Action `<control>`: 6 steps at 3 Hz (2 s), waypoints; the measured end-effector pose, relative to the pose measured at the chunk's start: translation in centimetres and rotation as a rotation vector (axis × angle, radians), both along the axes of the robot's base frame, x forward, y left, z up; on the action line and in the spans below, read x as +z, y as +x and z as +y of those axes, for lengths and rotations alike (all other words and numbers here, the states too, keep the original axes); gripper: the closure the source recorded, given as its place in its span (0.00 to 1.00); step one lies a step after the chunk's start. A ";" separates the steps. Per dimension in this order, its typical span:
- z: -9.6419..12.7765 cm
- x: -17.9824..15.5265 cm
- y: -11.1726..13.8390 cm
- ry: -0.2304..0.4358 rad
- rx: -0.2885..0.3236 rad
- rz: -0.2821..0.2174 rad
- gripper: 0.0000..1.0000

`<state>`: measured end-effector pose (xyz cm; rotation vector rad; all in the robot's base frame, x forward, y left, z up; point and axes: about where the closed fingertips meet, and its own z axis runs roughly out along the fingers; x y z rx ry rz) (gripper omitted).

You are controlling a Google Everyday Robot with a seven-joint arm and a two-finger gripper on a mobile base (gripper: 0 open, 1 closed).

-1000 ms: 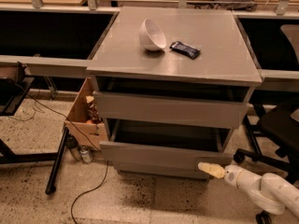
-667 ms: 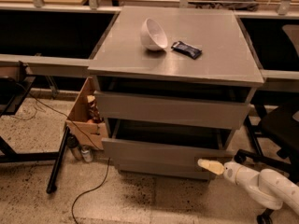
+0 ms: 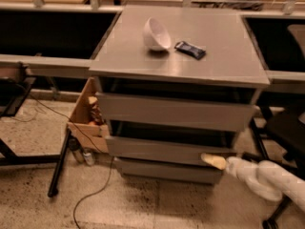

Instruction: Close middle drawer

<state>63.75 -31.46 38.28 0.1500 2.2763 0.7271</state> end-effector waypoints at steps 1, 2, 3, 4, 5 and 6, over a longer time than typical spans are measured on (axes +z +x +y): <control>0.0 0.0 -0.1 0.000 0.000 0.000 0.00; -0.1 -3.8 1.7 -0.033 -0.030 0.122 0.00; -0.4 -7.1 2.1 -0.068 -0.058 0.223 0.00; -0.7 -9.3 1.2 -0.083 -0.082 0.286 0.00; -1.6 -10.5 -0.8 -0.052 -0.120 0.335 0.00; -2.3 -10.9 -2.0 -0.009 -0.154 0.370 0.00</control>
Offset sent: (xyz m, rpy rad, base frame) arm 0.0511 -0.0052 -0.1021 -0.0786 0.3400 -0.0870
